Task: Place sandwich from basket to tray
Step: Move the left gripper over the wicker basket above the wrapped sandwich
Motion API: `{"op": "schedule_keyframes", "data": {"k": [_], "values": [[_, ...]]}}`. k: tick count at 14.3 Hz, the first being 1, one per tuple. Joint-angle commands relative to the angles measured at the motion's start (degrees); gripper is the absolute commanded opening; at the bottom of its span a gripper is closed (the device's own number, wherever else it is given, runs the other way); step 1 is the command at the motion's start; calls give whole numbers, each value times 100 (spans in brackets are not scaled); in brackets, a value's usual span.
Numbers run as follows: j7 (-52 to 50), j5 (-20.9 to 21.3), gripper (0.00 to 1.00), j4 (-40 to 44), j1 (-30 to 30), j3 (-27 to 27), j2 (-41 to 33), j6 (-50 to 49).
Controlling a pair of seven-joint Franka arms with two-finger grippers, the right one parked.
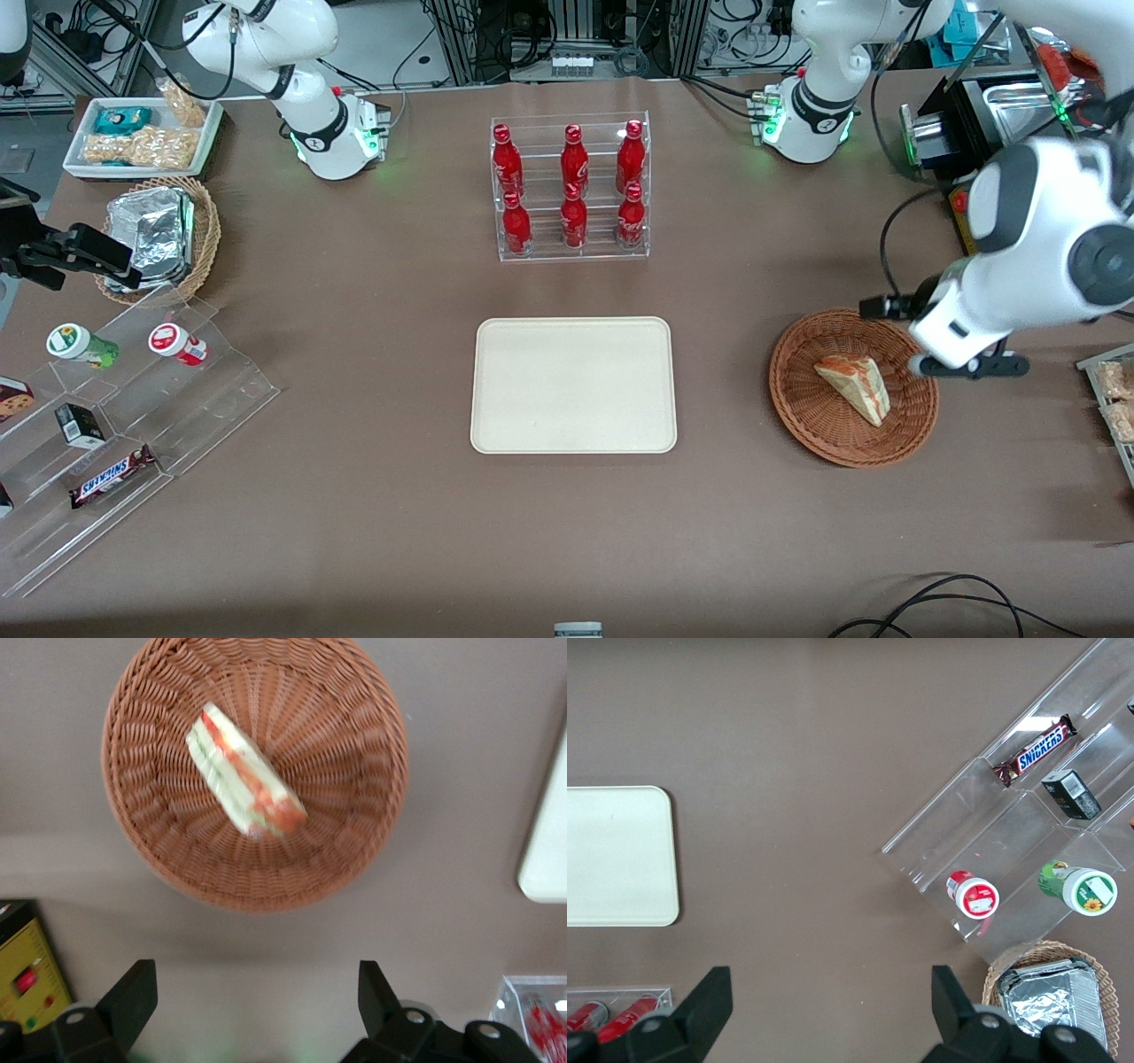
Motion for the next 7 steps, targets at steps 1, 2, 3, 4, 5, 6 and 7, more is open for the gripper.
{"op": "schedule_keyframes", "data": {"k": [1,2,3,4,5,6,7], "values": [[-545,85,100,-736,37,9,-94,1022],[-721,85,100,-991,37,9,-94,1471],[-1053,76,100,-1167,37,9,-85,1797],[-1596,76,100,-1273,37,9,-76,2000],[-2402,67,100,-1318,28,9,-32,2211],[-3141,76,100,-1310,19,9,90,2422],[-3931,84,100,-1275,-7,9,222,2616]]}}
